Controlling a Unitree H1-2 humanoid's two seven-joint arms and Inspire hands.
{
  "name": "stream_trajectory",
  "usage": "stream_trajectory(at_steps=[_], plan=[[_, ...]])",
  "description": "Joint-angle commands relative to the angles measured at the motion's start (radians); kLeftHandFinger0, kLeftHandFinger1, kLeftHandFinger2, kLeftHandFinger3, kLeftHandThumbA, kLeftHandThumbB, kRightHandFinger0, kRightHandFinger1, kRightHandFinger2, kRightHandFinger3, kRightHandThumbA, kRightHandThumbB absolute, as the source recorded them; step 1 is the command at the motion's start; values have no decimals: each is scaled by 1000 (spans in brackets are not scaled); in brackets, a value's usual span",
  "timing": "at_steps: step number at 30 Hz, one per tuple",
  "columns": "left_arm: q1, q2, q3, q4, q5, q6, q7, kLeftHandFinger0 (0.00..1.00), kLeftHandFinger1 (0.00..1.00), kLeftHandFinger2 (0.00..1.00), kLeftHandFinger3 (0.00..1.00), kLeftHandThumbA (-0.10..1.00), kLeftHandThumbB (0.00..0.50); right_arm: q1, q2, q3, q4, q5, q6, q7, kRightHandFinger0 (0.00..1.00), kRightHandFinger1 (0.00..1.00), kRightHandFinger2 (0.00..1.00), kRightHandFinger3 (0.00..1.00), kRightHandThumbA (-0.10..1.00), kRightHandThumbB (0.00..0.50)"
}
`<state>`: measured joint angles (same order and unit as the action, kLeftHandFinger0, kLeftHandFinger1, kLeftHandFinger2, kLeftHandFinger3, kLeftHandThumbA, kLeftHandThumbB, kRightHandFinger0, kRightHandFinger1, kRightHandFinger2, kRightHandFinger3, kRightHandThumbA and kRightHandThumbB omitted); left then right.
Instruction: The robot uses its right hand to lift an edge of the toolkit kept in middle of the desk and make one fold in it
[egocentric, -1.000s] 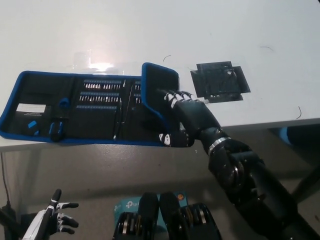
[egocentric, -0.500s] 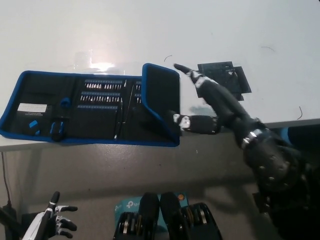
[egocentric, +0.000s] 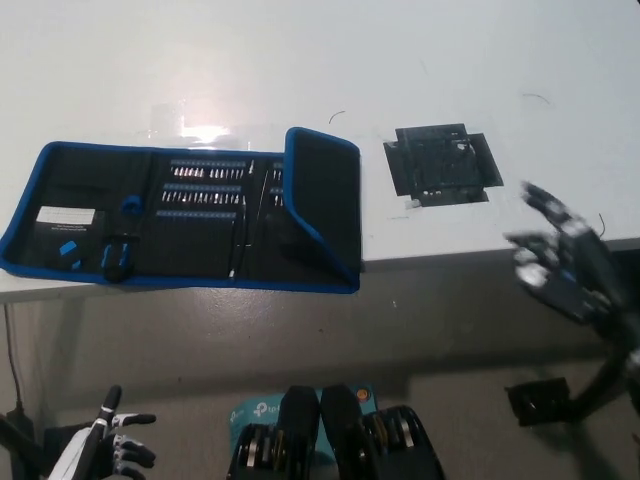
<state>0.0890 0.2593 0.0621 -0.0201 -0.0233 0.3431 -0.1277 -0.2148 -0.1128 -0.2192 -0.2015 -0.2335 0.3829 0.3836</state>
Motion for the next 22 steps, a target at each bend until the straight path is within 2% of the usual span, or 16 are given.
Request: stream_trajectory(at_steps=[1,4,5,6,9,13,15,17,19,22], plan=[[3,19,20,-23,0,-25,6,421,422,312,593,1000,500,104,26,-195,98,253,-243,-119,540,640,1000,1000,14,150],[2,12,17,-24,6,-23,11,436,424,312,561,1000,500,146,38,-229,154,242,-311,-149,448,556,958,1000,54,166],[1,14,16,-22,6,-26,10,442,444,330,576,1000,500,162,44,-246,204,245,-357,-165,427,526,914,1000,80,182],[1,18,13,-21,8,-25,7,448,451,350,603,1000,500,165,53,-259,220,258,-368,-171,411,492,888,1000,51,186],[3,18,15,-20,6,-15,6,459,463,344,616,1000,500,174,65,-282,279,270,-406,-193,398,486,871,1000,13,147],[0,18,11,-5,8,-25,5,445,462,350,617,1000,500,182,71,-298,336,277,-442,-212,406,455,824,1000,-12,127],[2,20,11,-4,4,-35,0,440,462,362,634,1000,500,183,71,-294,383,261,-455,-229,369,399,718,1000,54,169],[3,17,12,-13,4,-26,3,435,455,350,635,1000,500,181,67,-288,398,263,-463,-235,352,380,689,1000,62,171],[5,19,13,-15,6,-30,3,427,435,326,596,1000,500,179,68,-278,386,256,-429,-251,270,351,647,1000,8,166],[2,14,17,-15,2,-24,6,448,453,335,604,1000,500,176,54,-265,403,237,-440,-283,252,335,628,1000,-7,169]])
